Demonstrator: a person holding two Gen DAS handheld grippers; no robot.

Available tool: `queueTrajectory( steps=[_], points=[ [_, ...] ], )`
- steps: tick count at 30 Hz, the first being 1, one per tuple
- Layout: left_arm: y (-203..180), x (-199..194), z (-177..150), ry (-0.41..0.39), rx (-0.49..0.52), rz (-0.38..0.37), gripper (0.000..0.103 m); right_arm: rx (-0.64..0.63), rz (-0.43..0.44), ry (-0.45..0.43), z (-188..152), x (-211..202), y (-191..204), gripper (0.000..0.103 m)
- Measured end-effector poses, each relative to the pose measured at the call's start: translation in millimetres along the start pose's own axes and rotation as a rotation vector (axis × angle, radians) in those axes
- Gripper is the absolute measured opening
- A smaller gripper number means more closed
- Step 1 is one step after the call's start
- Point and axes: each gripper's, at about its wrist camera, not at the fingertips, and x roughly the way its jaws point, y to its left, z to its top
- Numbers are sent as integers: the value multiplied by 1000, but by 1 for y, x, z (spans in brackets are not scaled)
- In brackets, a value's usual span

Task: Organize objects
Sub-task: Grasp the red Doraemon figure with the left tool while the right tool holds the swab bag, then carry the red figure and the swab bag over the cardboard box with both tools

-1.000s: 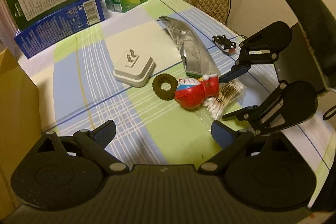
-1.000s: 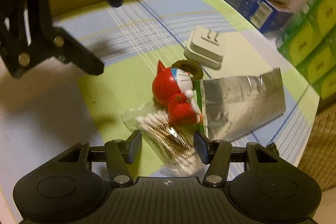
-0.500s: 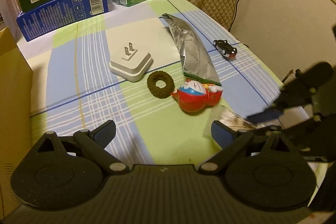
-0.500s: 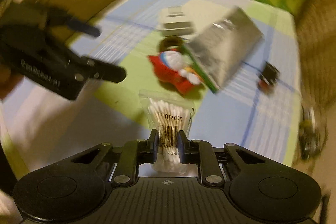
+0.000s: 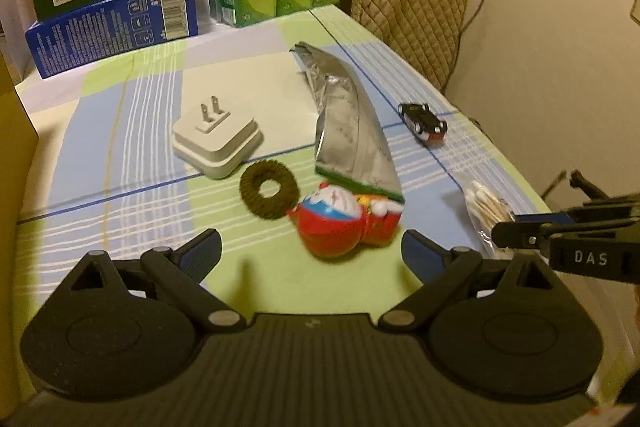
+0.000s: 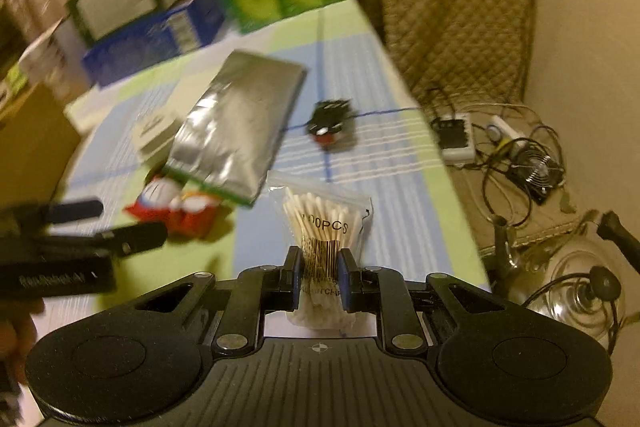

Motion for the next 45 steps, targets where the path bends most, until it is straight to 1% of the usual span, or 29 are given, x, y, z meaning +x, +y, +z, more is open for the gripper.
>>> queueTrajectory(
  steps=[3, 7, 10, 14, 16, 18, 22, 28, 32, 38, 41, 45],
  points=[
    [-11, 9, -3, -22, 0, 22, 86, 37, 11, -25, -3, -2, -7, 15],
    [-23, 21, -5, -41, -10, 49, 81, 20, 15, -30, -4, 2, -3, 15],
    [-32, 26, -5, -59, 17, 78, 75, 32, 22, -33, -4, 3, -5, 15],
    [-40, 33, -6, -53, 54, 99, 67, 23, 19, -38, -5, 3, -4, 15],
    [-40, 32, -6, -53, 64, 112, 66, 7, 15, -40, -5, 3, -2, 15],
    [-38, 30, -8, -46, 67, 109, 66, -4, 24, -39, -6, 2, 1, 15],
    [-25, 15, -16, -23, 52, 105, 66, -46, 60, -25, -10, 2, 12, 15],
    [-2, -23, -38, -12, -12, 120, 65, -151, 121, 4, -25, -1, 45, 15],
    [10, -51, -54, -7, -56, 135, 65, -121, 153, 24, -36, -8, 54, 15],
    [26, -82, -75, 13, -143, 154, 65, -77, 149, 48, -44, -23, 59, 15],
    [31, -95, -83, 21, -166, 155, 65, -72, 140, 39, -46, -37, 65, 15],
    [33, -111, -87, 20, -168, 162, 65, -73, 135, 28, -48, -52, 74, 15]
  ],
)
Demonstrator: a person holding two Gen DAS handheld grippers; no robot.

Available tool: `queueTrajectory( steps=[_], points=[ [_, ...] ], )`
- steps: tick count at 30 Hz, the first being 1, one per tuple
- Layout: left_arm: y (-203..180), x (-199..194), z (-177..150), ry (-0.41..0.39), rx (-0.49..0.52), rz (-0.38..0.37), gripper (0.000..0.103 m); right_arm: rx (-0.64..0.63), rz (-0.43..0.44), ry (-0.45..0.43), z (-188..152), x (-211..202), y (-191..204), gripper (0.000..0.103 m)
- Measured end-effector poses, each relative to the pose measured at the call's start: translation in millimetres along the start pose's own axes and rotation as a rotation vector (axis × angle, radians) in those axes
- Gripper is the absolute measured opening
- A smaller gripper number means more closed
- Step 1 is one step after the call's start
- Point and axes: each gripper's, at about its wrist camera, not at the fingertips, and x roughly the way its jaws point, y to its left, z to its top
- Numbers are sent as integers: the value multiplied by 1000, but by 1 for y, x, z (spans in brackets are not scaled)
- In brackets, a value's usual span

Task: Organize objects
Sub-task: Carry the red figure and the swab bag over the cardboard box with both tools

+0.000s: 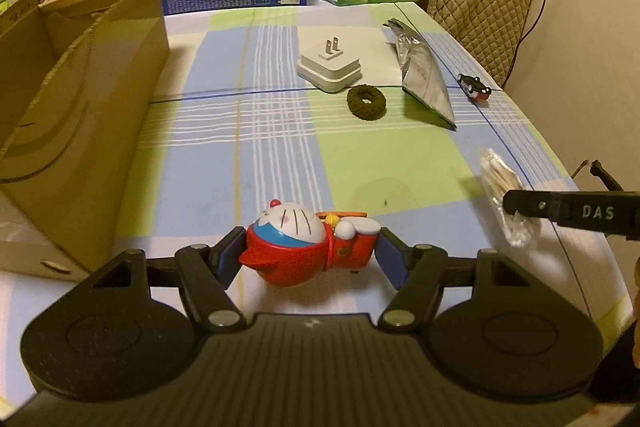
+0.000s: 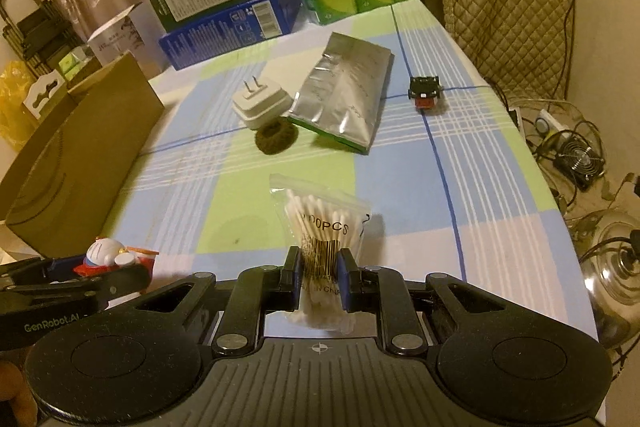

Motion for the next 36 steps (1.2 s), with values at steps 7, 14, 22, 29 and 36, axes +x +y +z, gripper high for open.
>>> queueTrajectory(
  steps=[7, 14, 22, 29, 36],
  points=[
    [5, -28, 6, -31, -8, -15, 65, -19, -17, -20, 0, -22, 18, 15],
    [5, -49, 14, -48, -8, -23, 65, -49, -22, -48, 5, -43, 34, 15],
    [8, -73, 20, -68, -13, -24, 65, -89, -13, -73, 11, -60, 55, 15],
    [15, -92, 21, -86, -19, -23, 65, -117, 10, -91, 15, -68, 72, 15],
    [24, -108, 24, -103, -27, -15, 65, -139, 29, -94, 17, -72, 86, 15]
  ],
)
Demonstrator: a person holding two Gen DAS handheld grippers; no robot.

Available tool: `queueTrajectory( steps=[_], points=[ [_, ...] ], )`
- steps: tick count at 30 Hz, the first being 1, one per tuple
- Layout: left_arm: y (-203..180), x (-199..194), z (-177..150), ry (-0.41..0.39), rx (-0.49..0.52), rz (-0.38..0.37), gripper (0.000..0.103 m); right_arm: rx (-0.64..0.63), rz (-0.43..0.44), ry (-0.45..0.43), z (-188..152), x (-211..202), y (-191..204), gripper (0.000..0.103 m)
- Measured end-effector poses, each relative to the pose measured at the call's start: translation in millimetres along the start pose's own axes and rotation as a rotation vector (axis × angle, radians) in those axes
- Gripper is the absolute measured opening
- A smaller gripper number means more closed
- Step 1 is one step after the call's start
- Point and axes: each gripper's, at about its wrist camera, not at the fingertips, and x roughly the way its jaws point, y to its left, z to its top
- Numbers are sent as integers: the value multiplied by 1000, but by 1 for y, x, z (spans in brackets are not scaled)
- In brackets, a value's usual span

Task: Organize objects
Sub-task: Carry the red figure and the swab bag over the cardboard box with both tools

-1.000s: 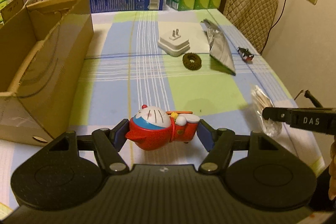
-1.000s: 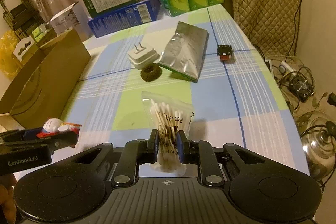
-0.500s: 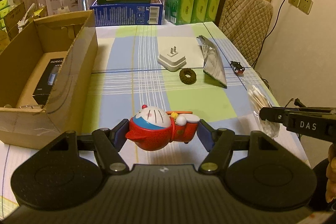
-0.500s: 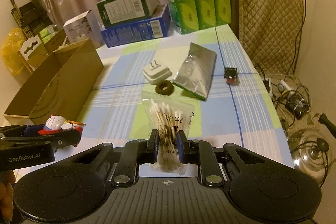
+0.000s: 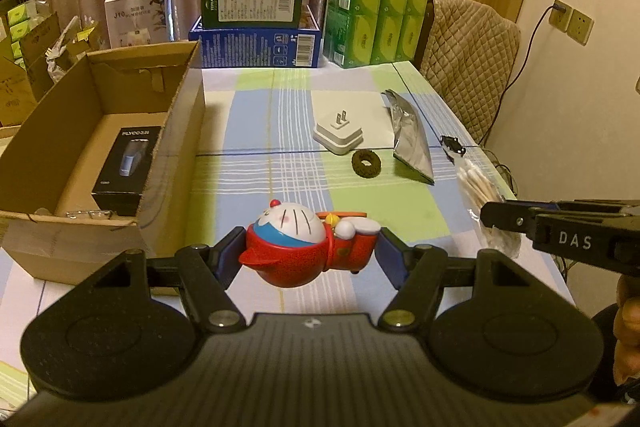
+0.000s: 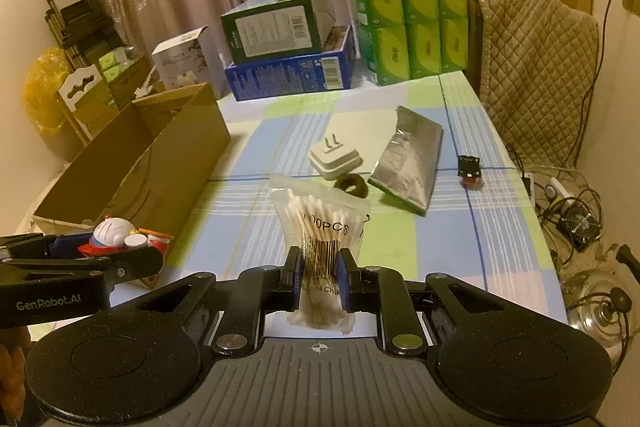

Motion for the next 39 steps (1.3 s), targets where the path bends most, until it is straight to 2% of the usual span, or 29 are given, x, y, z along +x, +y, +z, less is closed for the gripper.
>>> queueTrajectory(
  steps=[11, 18, 23, 30, 34, 39],
  points=[
    [12, -21, 10, -29, -4, 5, 65, -42, 43, -15, 14, 1, 26, 15],
    [32, -36, 20, -53, 6, 11, 65, -98, 111, -26, 32, 9, 65, 15],
    [64, -49, 32, -71, -6, 46, 65, -130, 189, -33, 51, 22, 105, 15],
    [128, -68, 54, -92, -1, 145, 65, -202, 275, -30, 79, 49, 165, 15],
    [164, -67, 62, -86, 0, 202, 65, -234, 311, -8, 89, 70, 195, 15],
    [200, -55, 65, -59, -7, 224, 66, -236, 327, 29, 92, 100, 215, 15]
  ],
)
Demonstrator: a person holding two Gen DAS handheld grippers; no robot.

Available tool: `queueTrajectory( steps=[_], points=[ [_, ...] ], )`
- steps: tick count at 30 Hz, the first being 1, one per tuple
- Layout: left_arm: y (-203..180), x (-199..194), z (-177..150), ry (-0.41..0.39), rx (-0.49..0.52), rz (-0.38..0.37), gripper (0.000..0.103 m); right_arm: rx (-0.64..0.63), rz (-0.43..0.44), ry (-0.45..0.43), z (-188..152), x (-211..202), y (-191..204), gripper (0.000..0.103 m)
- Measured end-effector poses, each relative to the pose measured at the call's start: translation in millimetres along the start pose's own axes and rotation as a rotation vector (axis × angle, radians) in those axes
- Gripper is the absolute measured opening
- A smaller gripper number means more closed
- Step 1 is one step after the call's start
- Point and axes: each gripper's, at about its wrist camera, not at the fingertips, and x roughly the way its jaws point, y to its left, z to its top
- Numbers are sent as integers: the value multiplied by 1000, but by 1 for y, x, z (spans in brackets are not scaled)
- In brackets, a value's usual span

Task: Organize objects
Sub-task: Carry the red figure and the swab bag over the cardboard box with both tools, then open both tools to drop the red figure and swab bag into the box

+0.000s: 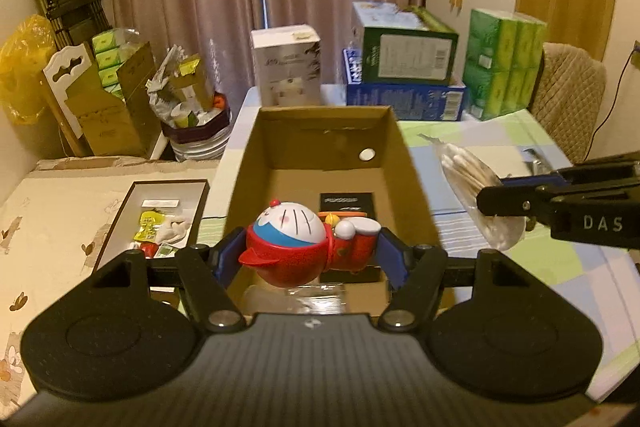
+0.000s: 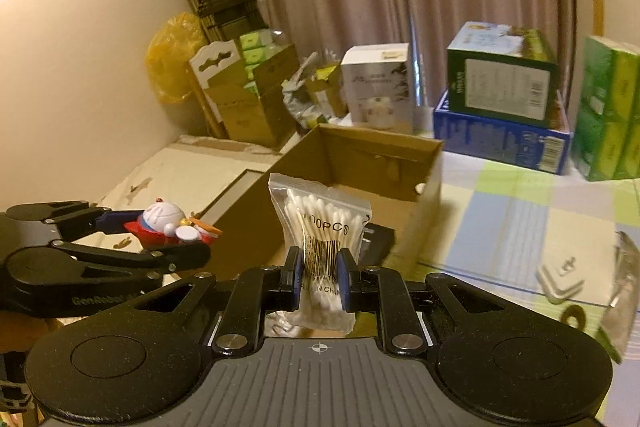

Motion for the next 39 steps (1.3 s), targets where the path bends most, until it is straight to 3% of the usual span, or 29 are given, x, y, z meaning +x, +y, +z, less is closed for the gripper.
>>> queueTrajectory(
  steps=[14, 16, 33, 35, 37, 39],
  points=[
    [23, 58, -2, 52, -15, -38, 66, 75, 1, 46, 4, 47, -12, 15],
    [27, 62, -2, 46, -16, -29, 73, 77, 2, 49, 3, 49, -12, 15],
    [48, 46, -10, 23, -69, 1, 76, 131, 36, 47, -5, 49, -11, 15],
    [47, 46, -11, 23, -70, 1, 76, 152, 57, 34, -4, 49, -14, 23],
    [47, 46, -12, 26, -69, 2, 77, 169, 50, 1, -3, 45, -16, 63],
    [47, 46, -13, 27, -69, 8, 80, 184, 49, -25, -3, 41, -19, 65]
  ],
)
